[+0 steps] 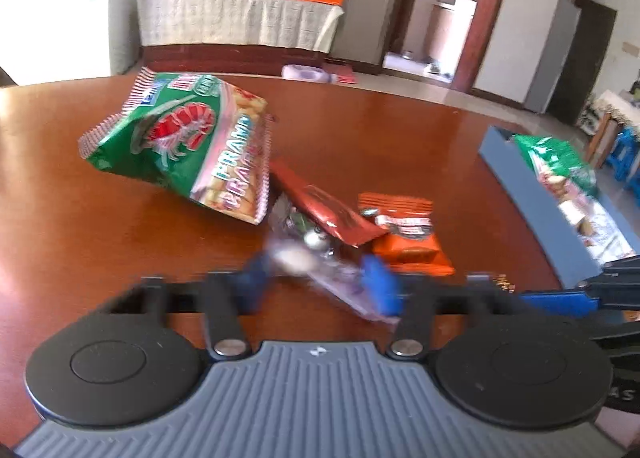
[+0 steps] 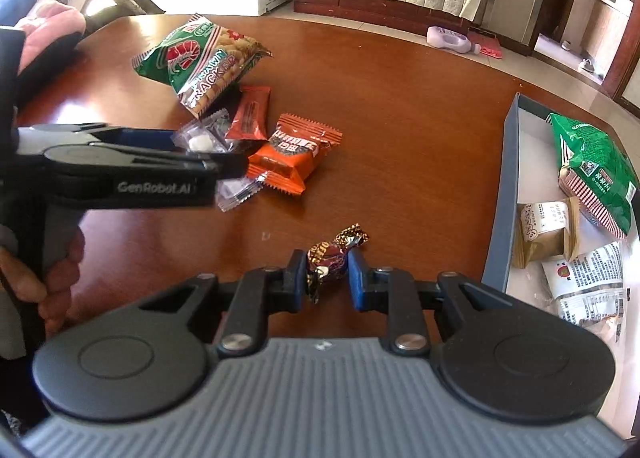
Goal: Organize snacks
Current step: 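Grasp the clear candy bag with the left gripper while the right gripper holds the chocolates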
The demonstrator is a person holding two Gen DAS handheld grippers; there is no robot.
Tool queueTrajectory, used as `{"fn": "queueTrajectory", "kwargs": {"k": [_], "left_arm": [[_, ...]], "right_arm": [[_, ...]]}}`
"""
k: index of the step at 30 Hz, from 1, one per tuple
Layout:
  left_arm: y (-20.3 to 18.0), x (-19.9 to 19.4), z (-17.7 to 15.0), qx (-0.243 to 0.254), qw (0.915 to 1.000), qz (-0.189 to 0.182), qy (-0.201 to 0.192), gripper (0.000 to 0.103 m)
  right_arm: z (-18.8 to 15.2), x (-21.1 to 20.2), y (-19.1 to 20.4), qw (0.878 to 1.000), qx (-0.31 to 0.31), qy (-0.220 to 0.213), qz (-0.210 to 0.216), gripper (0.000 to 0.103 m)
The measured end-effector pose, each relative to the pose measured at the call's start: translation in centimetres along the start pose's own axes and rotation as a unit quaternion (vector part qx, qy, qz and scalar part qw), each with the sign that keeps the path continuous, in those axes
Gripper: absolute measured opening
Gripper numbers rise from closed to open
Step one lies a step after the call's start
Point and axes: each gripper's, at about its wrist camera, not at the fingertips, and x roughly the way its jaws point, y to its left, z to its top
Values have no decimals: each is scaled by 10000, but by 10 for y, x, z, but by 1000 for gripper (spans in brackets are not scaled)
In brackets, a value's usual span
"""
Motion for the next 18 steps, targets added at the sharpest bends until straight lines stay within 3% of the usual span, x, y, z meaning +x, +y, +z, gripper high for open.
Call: {"fn": "queueTrajectory", "kwargs": {"k": [2, 5, 15, 18], "left_arm": [[4, -1, -2, -147, 9996, -234, 25, 26], [4, -6, -7, -83, 9996, -288, 12, 20], [3, -44, -10, 152, 9988, -310, -336, 11], [2, -43, -13, 277, 9992, -195, -228, 10]], "right_arm": [[1, 0, 0, 10000, -10, -13, 7, 26], [2, -1, 2, 10000, -2, -56, 37, 26], [3, -8, 6, 9998, -4, -168, 109, 26], [3, -7, 5, 9998, 11, -158, 101, 26]]}}
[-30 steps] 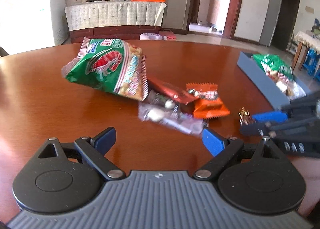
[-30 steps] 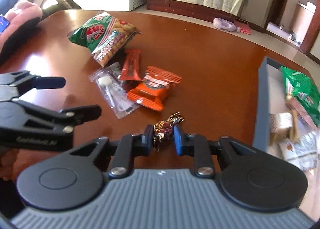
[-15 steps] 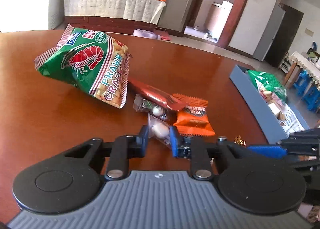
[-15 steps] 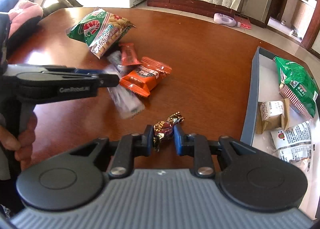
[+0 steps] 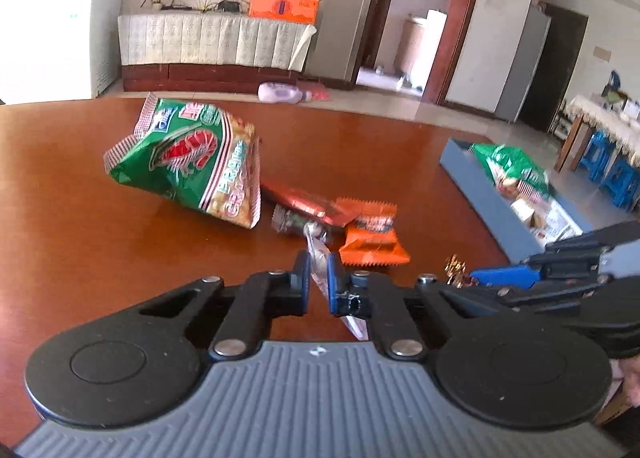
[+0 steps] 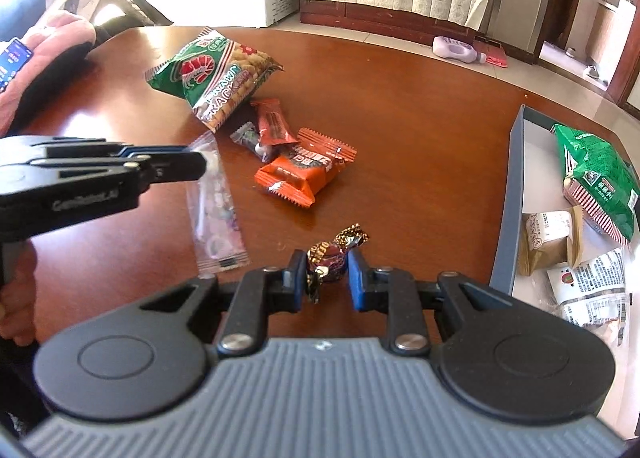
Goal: Organize snacks
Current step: 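Grasp the clear candy bag with the left gripper while the right gripper holds the chocolates, then carry the clear bag with the left gripper while the right gripper carries chocolates over the box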
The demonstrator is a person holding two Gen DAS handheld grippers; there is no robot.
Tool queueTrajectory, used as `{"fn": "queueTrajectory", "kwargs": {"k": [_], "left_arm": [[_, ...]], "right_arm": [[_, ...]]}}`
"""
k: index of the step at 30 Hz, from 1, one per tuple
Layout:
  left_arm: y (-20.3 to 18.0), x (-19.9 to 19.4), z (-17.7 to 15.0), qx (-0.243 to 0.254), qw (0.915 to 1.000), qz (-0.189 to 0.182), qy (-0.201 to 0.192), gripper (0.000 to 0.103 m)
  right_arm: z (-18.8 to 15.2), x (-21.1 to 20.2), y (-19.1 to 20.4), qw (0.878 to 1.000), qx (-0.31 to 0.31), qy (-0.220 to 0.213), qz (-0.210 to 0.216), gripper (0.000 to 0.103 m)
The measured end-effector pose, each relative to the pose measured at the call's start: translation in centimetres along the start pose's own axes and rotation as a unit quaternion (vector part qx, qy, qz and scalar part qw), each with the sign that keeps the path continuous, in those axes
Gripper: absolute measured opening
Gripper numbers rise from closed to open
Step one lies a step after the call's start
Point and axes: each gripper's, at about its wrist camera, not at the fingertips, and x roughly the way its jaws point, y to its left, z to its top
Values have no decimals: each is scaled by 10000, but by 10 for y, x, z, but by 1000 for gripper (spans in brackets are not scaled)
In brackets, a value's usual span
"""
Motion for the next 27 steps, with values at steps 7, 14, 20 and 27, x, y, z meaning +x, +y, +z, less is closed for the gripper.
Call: {"fn": "queueTrajectory", "kwargs": {"k": [7, 14, 20, 27], "left_arm": [[-5, 19, -12, -206, 9989, 1, 410, 69], [-13, 28, -10, -362, 9970, -459, 508, 21], [-23, 17, -11, 15, 9988, -391, 304, 14], [-33, -1, 4, 417, 9989, -195, 113, 13]], "right_arm": [[-3, 7, 5, 9998, -91, 146, -66, 26], [-3, 11, 10, 9995, -234, 201, -54, 26], [-2, 6, 9, 9996, -232, 109, -84, 26], [2, -14, 8, 9996, -130, -248, 56, 26]]}}
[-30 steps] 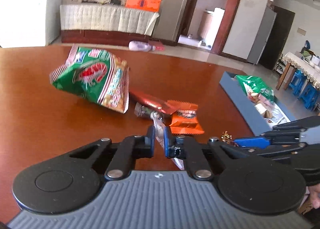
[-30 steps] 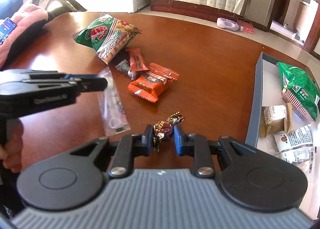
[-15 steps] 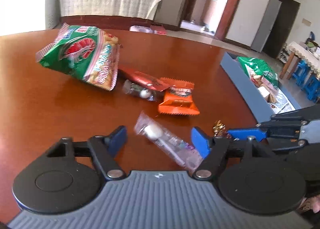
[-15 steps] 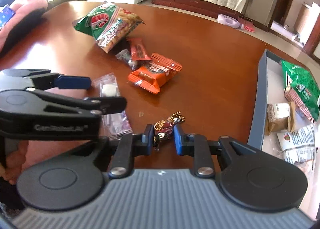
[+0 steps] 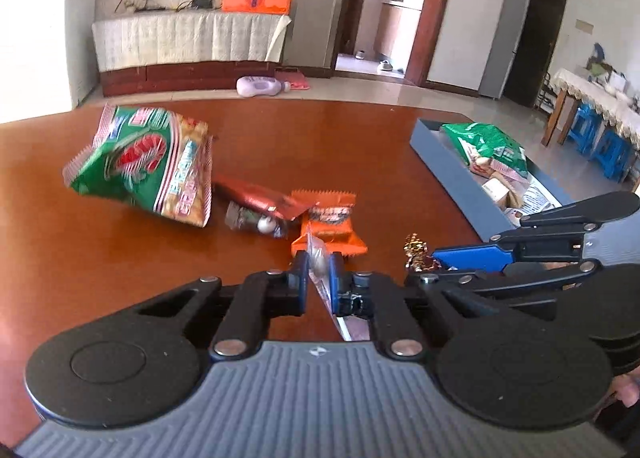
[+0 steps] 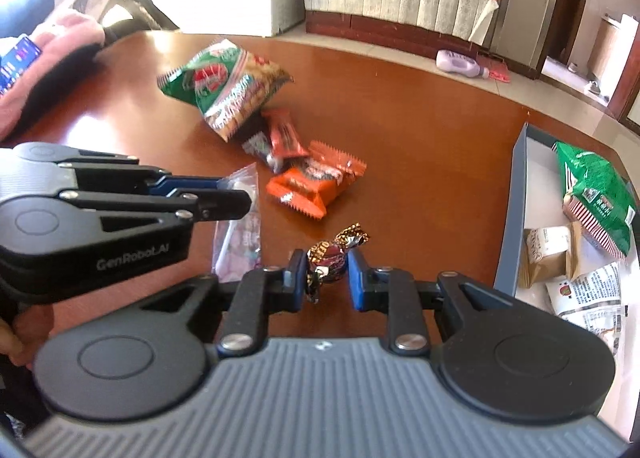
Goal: Organize snacks
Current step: 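Carry the clear bag with the left gripper while the right gripper carries chocolates over the box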
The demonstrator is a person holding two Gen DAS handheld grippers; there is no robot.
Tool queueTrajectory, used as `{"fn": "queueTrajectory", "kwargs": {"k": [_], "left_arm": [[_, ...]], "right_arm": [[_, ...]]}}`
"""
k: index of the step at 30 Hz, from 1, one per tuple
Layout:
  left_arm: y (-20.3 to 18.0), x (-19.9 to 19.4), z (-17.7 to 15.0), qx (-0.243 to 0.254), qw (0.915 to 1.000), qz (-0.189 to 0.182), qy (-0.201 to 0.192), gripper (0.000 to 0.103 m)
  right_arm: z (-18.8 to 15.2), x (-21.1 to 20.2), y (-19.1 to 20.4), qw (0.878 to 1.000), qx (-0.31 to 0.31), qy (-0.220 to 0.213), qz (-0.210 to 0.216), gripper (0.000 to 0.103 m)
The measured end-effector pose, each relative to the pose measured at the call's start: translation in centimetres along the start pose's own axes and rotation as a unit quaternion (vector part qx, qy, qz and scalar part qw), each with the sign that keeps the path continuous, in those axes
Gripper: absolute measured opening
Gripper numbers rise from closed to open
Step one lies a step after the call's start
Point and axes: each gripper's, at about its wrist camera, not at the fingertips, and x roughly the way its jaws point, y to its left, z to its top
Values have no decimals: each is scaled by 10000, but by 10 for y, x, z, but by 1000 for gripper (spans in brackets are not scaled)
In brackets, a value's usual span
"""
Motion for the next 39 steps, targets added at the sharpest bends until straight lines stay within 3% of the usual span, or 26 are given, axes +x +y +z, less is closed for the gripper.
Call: {"fn": "queueTrajectory", "kwargs": {"k": [8, 14, 20, 25, 39], "left_arm": [[-23, -4, 22, 425, 9991, 37, 37, 12], [-33, -11, 45, 768, 9968, 85, -195, 11], [-35, -6, 57, 422, 9983, 23, -412, 11], [-48, -3, 63, 507, 9967, 5, -629, 11], [-73, 8, 74, 380, 9960, -303, -748, 11]], "right_arm": [[2, -18, -5, 9995, 110, -302, 33, 26], [1, -32, -16, 9980, 270, -558, -85, 26], [1, -43, -26, 9960, 429, -766, -178, 26], [0, -47, -29, 9951, 341, -851, -363, 26], [-11, -60, -56, 9913, 621, -959, -655, 26]]}}
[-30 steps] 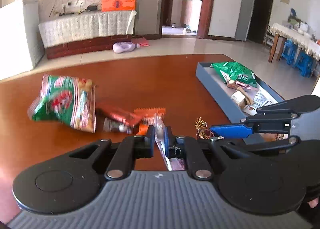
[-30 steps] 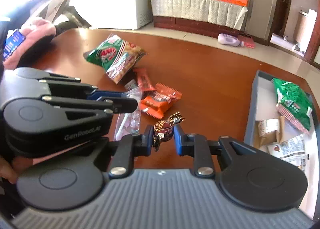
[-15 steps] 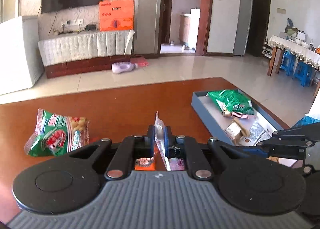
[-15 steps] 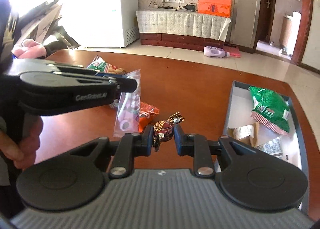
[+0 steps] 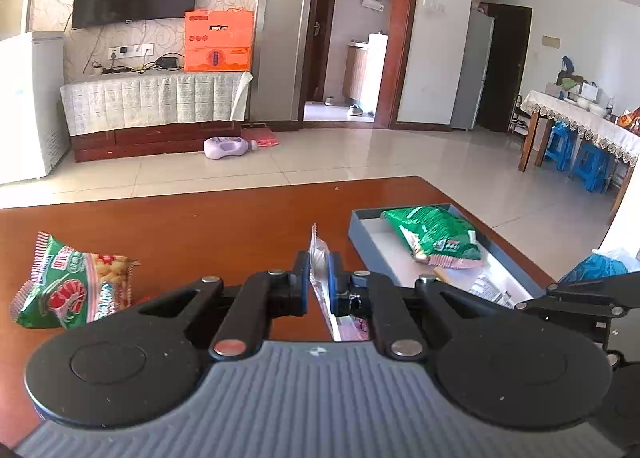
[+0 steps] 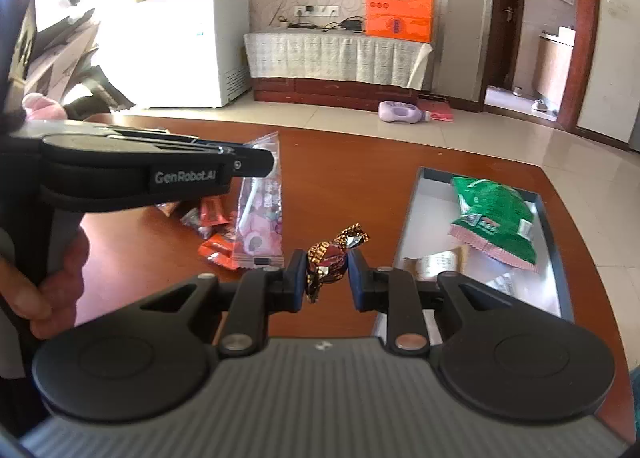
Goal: Organize snacks
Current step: 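Carry the clear bag with the left gripper while the right gripper carries chocolates over the box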
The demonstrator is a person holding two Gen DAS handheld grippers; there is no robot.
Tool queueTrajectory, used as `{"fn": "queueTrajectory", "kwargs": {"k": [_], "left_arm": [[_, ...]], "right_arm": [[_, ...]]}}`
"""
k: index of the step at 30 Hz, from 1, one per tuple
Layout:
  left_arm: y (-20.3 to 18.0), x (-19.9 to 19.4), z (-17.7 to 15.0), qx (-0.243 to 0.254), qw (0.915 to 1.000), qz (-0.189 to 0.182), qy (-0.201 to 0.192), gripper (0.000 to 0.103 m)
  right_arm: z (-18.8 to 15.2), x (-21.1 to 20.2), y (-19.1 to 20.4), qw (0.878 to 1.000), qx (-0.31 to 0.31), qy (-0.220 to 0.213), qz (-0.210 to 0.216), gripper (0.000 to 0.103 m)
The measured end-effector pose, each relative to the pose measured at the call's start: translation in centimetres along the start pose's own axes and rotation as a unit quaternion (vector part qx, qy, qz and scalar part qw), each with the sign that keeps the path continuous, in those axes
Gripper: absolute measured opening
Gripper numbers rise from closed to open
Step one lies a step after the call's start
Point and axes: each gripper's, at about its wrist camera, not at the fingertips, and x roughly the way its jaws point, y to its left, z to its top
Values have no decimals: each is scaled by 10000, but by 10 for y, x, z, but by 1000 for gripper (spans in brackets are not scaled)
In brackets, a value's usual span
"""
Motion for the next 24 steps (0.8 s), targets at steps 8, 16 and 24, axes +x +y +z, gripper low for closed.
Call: {"fn": "queueTrajectory", "kwargs": {"k": [8, 16, 24], "left_arm": [[-23, 6, 3, 138, 9996, -212, -90, 11], [-47, 13, 5, 192, 9987, -454, -131, 11], [-70, 22, 4, 252, 9969, -725, -154, 11]], "right_arm": [[-5, -9, -19, 9997, 115, -64, -183, 26], [-10, -16, -39, 9990, 267, -73, -348, 26], [-16, -21, -58, 9979, 416, -50, -496, 26]]}}
